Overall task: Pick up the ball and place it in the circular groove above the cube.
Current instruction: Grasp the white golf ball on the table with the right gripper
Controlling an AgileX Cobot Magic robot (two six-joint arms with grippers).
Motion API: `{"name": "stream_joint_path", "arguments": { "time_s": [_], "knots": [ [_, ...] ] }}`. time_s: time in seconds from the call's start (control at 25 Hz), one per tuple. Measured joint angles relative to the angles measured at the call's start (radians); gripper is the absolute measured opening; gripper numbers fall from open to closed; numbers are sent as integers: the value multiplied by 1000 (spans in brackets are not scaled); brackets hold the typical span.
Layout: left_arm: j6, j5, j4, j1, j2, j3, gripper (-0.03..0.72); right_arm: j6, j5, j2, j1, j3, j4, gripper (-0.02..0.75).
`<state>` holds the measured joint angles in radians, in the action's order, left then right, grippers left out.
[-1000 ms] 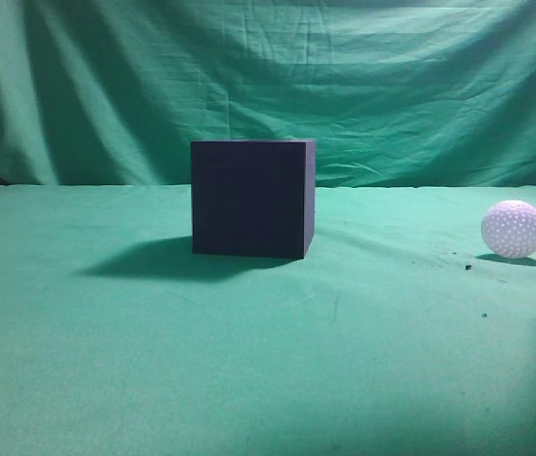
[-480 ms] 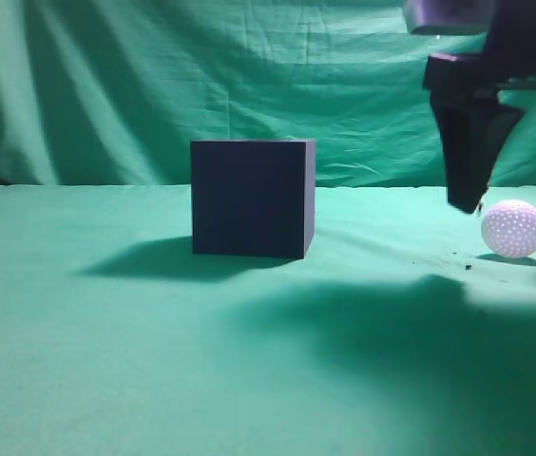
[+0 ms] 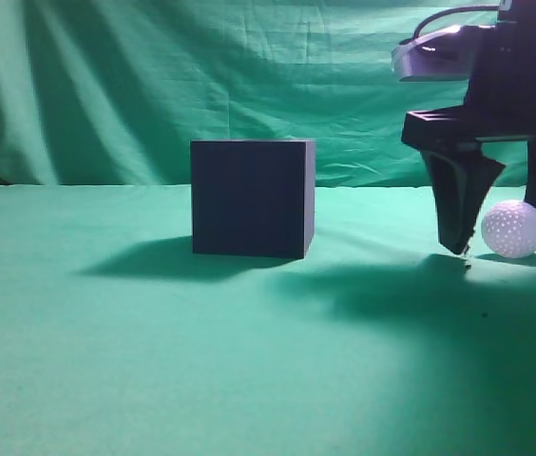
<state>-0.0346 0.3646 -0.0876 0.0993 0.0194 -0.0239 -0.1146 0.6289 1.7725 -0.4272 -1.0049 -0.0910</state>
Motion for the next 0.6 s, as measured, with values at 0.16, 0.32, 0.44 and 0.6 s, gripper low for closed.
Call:
{"name": "stream_joint_path", "arguments": {
  "time_s": [0.16, 0.32, 0.44, 0.6],
  "knots": [
    [0, 0, 0, 0, 0, 0, 0, -40, 11, 4, 0, 0, -6, 322],
    [0, 0, 0, 0, 0, 0, 0, -51, 83, 4, 0, -46, -14, 320],
    [0, 0, 0, 0, 0, 0, 0, -51, 138, -11, -5, -129, -14, 320],
    [0, 0, 0, 0, 0, 0, 0, -49, 172, -64, -71, -252, 2, 320]
  ]
}}
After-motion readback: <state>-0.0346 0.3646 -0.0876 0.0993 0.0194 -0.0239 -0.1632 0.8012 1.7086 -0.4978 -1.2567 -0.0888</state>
